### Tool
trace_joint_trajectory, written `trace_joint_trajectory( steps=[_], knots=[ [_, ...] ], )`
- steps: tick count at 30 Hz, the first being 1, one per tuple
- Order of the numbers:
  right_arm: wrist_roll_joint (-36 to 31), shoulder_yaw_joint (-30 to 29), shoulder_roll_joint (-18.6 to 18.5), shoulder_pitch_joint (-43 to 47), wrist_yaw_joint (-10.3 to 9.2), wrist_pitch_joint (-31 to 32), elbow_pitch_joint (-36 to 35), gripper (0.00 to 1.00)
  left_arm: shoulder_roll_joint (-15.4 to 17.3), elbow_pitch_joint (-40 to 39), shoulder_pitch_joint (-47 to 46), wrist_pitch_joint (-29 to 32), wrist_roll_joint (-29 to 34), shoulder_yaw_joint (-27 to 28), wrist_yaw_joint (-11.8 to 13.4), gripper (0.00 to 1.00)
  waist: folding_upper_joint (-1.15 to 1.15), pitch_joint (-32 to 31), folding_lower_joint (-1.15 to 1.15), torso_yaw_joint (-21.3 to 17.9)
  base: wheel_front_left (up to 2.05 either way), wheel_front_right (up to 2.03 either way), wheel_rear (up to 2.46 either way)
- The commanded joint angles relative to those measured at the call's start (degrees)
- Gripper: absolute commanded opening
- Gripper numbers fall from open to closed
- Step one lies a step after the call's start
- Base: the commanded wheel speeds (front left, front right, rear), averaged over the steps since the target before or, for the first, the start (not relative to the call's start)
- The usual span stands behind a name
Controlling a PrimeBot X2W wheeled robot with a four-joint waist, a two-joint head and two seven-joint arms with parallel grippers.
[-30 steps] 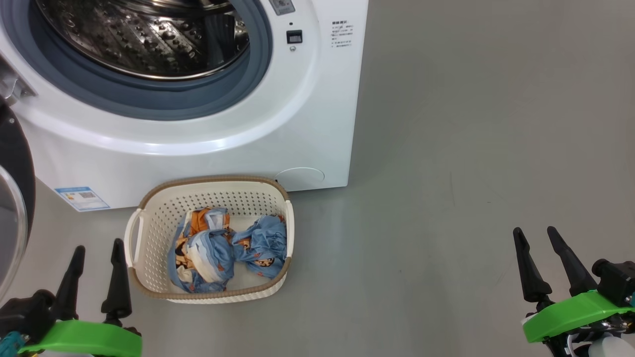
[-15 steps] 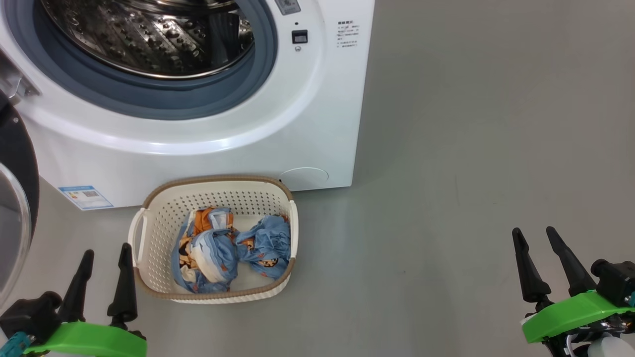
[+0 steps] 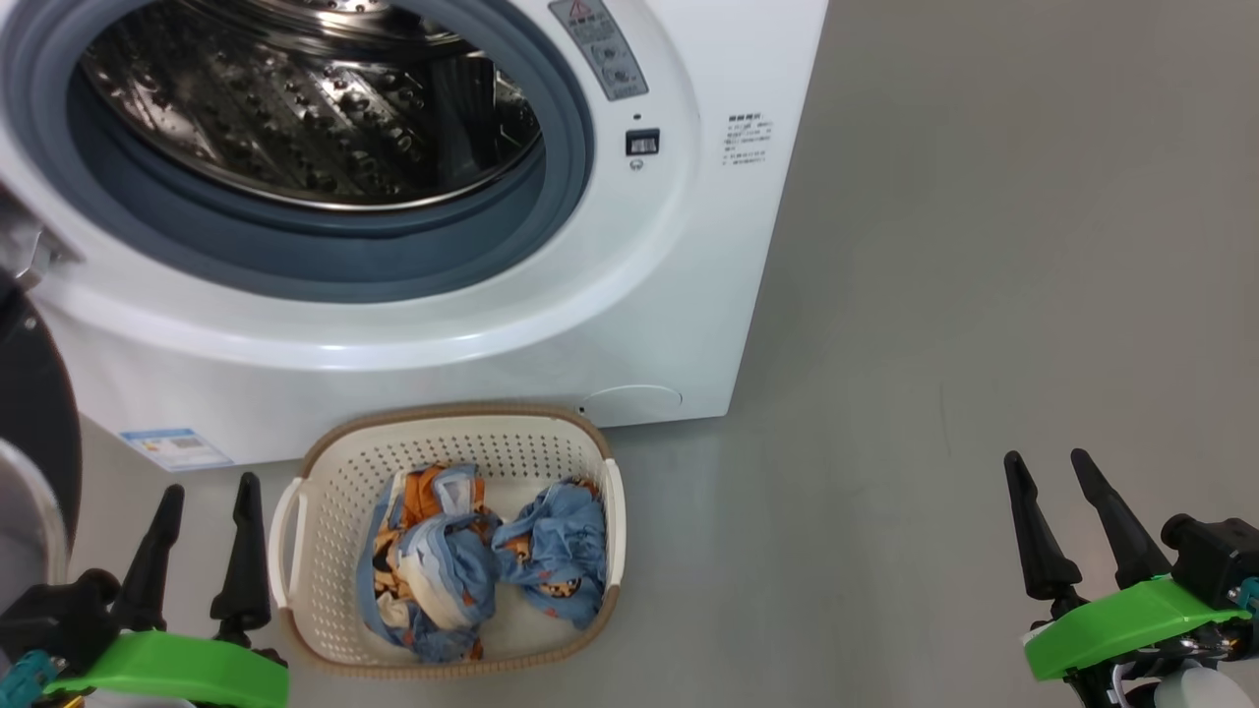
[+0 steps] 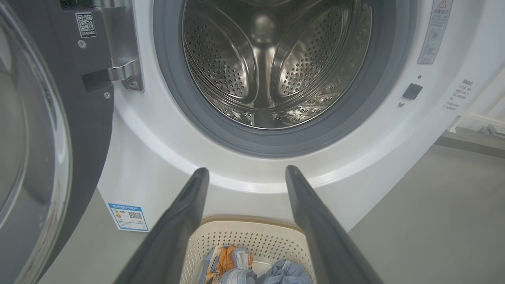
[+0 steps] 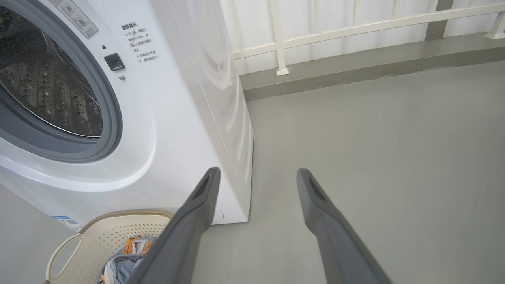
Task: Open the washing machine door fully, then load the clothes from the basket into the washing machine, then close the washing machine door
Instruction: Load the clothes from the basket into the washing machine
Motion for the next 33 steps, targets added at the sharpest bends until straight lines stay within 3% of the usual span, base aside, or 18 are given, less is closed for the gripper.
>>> trace_joint_trajectory(
  steps=[1,19,33],
  knots=[
    [-0.73,1.03,-0.63,-0.52,0.09,-0.69,-1.54,1.0,1.67,-1.82,-2.11,-0.36,0.56,2.14,-0.09,1.0,0.0,0.34,0.0,-0.09,0.98,-0.98,0.0],
    [-1.05,1.28,0.42,-1.62,0.09,-0.69,-1.74,1.0,0.76,1.66,-2.61,-0.36,1.19,0.7,-0.09,1.0,0.0,2.17,0.0,0.09,0.17,-0.17,0.0],
    [-1.6,3.33,2.0,-4.7,0.09,-0.69,-2.63,1.0,0.68,14.64,-8.51,-0.36,-0.56,-7.93,-0.09,1.0,0.0,9.06,0.0,-0.34,0.0,0.0,0.0]
  ],
)
